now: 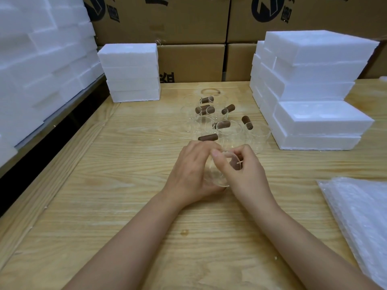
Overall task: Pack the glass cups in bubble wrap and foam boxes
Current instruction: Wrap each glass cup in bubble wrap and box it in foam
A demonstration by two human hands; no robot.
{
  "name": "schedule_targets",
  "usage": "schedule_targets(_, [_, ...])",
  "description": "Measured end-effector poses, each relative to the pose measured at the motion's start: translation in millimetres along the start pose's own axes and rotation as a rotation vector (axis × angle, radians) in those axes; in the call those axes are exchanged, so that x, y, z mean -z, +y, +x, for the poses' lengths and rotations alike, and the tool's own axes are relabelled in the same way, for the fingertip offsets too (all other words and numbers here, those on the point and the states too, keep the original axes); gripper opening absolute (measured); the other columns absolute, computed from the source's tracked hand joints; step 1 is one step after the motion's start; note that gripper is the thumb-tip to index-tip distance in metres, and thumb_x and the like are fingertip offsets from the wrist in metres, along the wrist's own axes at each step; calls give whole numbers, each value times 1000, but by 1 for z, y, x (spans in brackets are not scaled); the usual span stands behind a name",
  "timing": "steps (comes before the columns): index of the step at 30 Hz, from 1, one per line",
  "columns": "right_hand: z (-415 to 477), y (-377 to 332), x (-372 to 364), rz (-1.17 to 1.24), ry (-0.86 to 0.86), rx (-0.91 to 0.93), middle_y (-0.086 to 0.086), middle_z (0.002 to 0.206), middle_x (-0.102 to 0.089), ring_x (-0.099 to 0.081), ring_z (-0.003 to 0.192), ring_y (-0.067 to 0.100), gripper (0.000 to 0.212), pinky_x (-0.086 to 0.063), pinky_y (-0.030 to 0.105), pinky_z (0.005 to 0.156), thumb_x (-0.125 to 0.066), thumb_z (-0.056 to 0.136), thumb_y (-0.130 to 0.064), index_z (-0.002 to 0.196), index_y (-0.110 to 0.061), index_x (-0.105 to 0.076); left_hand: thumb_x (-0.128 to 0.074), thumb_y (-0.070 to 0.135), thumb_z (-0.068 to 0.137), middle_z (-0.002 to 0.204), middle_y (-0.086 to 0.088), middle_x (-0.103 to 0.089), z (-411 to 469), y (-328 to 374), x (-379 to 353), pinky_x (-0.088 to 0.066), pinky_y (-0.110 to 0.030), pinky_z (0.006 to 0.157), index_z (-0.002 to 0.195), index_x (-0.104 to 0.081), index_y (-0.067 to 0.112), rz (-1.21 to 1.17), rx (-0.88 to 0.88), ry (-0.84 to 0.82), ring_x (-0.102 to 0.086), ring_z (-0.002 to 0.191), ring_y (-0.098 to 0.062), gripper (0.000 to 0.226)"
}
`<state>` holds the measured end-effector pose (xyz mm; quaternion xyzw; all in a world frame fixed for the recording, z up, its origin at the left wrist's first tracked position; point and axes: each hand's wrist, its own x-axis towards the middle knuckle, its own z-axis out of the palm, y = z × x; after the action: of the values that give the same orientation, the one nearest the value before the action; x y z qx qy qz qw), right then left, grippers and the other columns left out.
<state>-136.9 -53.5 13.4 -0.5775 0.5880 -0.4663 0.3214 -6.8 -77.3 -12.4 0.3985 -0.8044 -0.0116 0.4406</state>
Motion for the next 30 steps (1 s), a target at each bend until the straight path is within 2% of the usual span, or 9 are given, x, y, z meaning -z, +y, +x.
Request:
schedule_targets(3, [0,-1,1,-26,-57,23,-9,96,-52,-52,99,22,69,-46,39,89,-61,43,-76,92,-29,-49,-66,42,67,108,-7,-64,1,-1,0,-40,-33,89,109,-62,1,-25,49,-14,-48,102,-15,59])
schedule_targets(6, [1,1,6,-53,-138,90,-8,102,-52,-51,105,19,65,-47,35,89,-79,51,-62,101,-30,-52,-66,44,65,114,-6,-63,1,-2,2,-42,-37,92,113,-60,3,-113,115,-1,-51,104,-15,64])
schedule_targets(9, [4,3,14,-4,-169,196,-12,102,-54,-54,101,8,48,-43,16,80,-84,58,-50,94,-40,-54,-74,41,64,125,3,-59,2,-3,5,-43,-50,98,121,-54,15,-229,164,11,-56,115,-20,66])
schedule_targets(11, [7,3,19,51,-185,254,-15,99,-55,-57,92,-3,45,-38,7,76,-83,58,-49,95,-40,-58,-74,41,65,133,7,-54,3,-2,7,-41,-53,101,121,-50,24,-292,179,14,-54,123,-18,64])
schedule_targets(14, [10,6,23,142,-213,288,-16,98,-56,-59,88,-7,40,-41,8,76,-78,64,-43,101,-38,-63,-74,43,67,141,9,-49,4,0,9,-40,-54,103,125,-44,29,-332,199,1,-50,128,-11,67])
schedule_targets(18, [12,10,25,178,-227,347,-11,94,-56,-59,83,-5,30,-45,14,77,-68,73,-42,103,-39,-64,-74,47,66,140,23,-43,5,1,11,-39,-53,105,125,-41,34,-332,221,-8,-44,131,-1,69])
schedule_targets(22, [13,9,26,178,-192,387,-3,90,-58,-56,77,-1,16,-43,12,72,-58,84,-43,98,-39,-66,-75,49,65,137,24,-45,5,1,12,-40,-52,104,118,-44,40,-364,225,11,-46,130,-2,63])
schedule_targets(26, [13,11,23,283,-59,246,-8,74,-64,-55,53,1,21,-43,13,53,-51,98,-25,91,-28,-70,-75,52,62,135,24,-47,4,1,11,-42,-50,103,121,-43,41,-359,231,5,-50,127,-5,68])
schedule_targets(30, [15,12,19,242,-48,-57,-2,49,-56,-41,37,7,39,-33,14,39,-46,97,-44,76,-17,-66,-75,53,62,133,30,-45,3,-1,11,-42,-49,104,126,-42,38,-321,211,8,-50,127,-4,73])
